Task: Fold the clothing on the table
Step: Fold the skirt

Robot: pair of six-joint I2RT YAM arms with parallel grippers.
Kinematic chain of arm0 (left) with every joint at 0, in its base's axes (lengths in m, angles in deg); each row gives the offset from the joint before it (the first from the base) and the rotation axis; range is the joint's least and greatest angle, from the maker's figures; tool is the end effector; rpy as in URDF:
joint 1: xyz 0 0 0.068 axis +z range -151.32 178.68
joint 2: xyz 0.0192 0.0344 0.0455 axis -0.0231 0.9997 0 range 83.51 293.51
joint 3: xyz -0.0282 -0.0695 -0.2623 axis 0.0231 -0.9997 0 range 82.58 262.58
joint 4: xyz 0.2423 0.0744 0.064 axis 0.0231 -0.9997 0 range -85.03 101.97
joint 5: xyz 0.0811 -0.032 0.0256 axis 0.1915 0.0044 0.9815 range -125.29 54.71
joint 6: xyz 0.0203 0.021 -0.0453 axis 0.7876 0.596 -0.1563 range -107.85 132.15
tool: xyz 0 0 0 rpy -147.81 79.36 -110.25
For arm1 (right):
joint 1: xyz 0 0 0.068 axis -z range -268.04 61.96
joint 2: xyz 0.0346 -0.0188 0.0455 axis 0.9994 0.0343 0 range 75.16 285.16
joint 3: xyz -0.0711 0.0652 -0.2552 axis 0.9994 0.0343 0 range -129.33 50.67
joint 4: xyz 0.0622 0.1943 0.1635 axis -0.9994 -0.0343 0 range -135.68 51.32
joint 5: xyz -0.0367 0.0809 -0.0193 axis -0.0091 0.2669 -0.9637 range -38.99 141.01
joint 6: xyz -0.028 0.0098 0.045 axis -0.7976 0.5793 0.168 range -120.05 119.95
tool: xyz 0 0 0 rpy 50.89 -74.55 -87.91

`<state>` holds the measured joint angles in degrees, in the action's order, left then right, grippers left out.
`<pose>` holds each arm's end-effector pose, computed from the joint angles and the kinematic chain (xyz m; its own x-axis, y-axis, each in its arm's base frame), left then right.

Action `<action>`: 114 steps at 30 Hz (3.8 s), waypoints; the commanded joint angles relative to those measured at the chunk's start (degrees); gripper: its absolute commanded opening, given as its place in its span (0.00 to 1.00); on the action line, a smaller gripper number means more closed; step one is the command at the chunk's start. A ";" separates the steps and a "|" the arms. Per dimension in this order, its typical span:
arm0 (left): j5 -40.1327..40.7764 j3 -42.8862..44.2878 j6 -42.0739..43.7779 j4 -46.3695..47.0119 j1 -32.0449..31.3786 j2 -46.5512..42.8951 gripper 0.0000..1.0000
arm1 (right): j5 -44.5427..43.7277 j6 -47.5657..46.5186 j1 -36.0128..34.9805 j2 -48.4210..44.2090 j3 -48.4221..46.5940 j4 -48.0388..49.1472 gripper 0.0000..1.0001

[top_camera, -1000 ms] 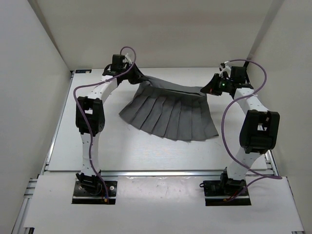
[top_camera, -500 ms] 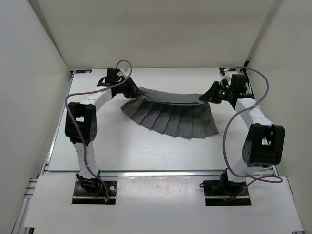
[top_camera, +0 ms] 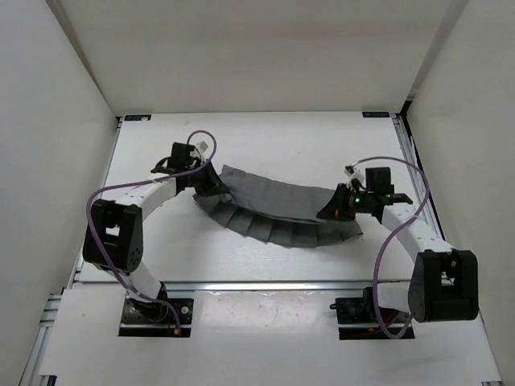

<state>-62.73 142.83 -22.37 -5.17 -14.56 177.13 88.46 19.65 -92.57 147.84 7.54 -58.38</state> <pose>0.3285 -0.0941 0.2109 -0.8958 -0.3059 -0.3225 -0.0232 0.7566 -0.6535 0.2483 0.0414 0.2195 -0.8656 0.1997 -0.4592 -0.1771 0.7357 0.6537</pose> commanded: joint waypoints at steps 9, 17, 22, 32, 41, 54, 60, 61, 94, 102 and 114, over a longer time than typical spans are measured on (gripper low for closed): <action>18.73 -10.66 5.78 -19.32 -7.42 -13.36 0.61 | -7.47 1.40 -1.00 -9.05 5.79 -27.56 0.56; 19.28 -6.48 3.68 -17.32 -2.76 -18.14 0.55 | -12.76 4.55 -3.63 -12.58 -4.58 -30.33 0.48; 10.66 -4.35 -0.62 -8.34 -8.11 -12.25 0.11 | -12.49 7.98 -7.85 -5.20 -5.03 -19.44 0.07; 22.95 -7.86 -0.89 -5.62 -13.92 0.24 0.00 | -8.45 11.32 -7.07 8.42 4.72 -4.48 0.00; 24.64 0.11 -1.07 -4.30 -16.03 9.73 0.00 | -9.51 7.72 -1.80 27.92 -9.14 -5.25 0.00; 23.93 15.26 0.25 -9.93 -13.41 15.54 0.00 | -8.80 -1.42 4.17 31.22 -35.27 -12.38 0.35; 24.80 13.23 1.82 -10.88 -12.43 12.73 0.00 | -8.79 -8.97 14.80 31.02 -35.96 -17.90 0.74; 25.24 13.31 2.09 -10.80 -11.73 12.81 0.00 | -8.71 -10.55 16.12 32.59 -36.49 -18.44 0.75; 26.04 26.06 4.29 -15.90 -9.09 21.86 0.00 | 11.41 -16.81 6.92 51.50 -45.64 -14.05 0.73; 21.67 22.39 2.71 -9.44 -10.67 15.67 0.00 | 7.39 -10.83 3.46 45.89 -33.61 -6.92 0.00; 26.46 20.09 4.82 -10.54 -4.70 9.47 0.30 | 1.23 -12.93 10.07 41.05 -27.62 -11.14 0.00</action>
<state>-40.04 164.79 -19.09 -15.88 -20.76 187.14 92.49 8.33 -83.11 192.00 -21.55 -67.50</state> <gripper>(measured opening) 0.307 0.115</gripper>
